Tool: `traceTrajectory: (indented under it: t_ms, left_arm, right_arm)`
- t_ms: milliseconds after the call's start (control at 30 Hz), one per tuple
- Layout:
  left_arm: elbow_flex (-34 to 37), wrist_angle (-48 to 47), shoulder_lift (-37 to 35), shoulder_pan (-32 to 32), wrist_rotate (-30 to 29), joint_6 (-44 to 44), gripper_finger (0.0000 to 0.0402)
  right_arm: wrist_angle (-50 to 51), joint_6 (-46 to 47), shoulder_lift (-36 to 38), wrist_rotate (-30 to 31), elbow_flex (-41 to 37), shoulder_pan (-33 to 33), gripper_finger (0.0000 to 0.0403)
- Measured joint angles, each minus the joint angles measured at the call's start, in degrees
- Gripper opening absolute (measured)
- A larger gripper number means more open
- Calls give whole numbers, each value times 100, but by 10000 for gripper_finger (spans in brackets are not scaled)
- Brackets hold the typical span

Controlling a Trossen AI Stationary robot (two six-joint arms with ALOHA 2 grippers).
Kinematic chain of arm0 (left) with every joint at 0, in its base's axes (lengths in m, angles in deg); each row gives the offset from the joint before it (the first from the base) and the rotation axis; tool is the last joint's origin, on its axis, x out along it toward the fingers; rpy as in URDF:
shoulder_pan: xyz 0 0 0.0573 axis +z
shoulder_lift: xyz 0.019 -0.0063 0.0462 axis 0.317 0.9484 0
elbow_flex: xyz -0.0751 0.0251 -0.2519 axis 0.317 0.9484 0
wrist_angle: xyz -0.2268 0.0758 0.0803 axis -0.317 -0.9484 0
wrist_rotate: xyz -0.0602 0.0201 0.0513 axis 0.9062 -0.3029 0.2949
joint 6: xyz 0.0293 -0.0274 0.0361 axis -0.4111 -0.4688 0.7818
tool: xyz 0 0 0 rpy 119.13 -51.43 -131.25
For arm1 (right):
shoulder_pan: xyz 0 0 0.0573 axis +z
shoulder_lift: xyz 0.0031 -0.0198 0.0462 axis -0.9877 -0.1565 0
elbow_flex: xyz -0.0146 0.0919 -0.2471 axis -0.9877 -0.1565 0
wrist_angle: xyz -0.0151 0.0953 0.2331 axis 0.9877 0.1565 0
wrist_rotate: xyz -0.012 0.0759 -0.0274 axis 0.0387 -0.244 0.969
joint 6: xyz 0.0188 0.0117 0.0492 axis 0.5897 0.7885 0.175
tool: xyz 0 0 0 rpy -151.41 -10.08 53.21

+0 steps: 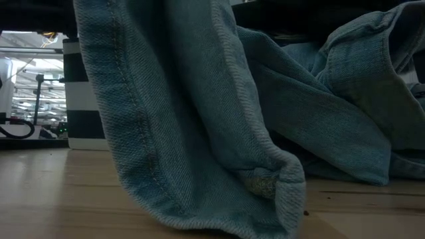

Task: Sort clothes
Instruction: Put the pink sock into the blue laundry bin

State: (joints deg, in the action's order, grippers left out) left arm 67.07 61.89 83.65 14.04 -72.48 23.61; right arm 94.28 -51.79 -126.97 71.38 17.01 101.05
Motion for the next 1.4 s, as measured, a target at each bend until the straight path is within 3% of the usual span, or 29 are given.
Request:
traceTrajectory:
  t_ms: [467, 600, 967, 1167, 1400]
  left_arm:
    - [7, -284, 2, -2, -13, 467, 1]
    - [5, -366, 2, -2, -10, 472, 1]
    - [0, -436, 2, -2, -11, 470, 1]
    - [0, -443, 2, -2, -11, 465, 1]
    - [0, -445, 2, -1, -9, 461, 1]
  right_arm:
    - [-167, 125, -446, -11, 2, -10, 204]
    - [137, 209, -327, -333, 129, 268, 204]
    - [1427, 2020, -359, -497, 310, 1347, 204]
    - [1482, 2263, -544, -108, 36, 1408, 204]
    - [1295, 1940, -760, 664, 31, 1408, 198]
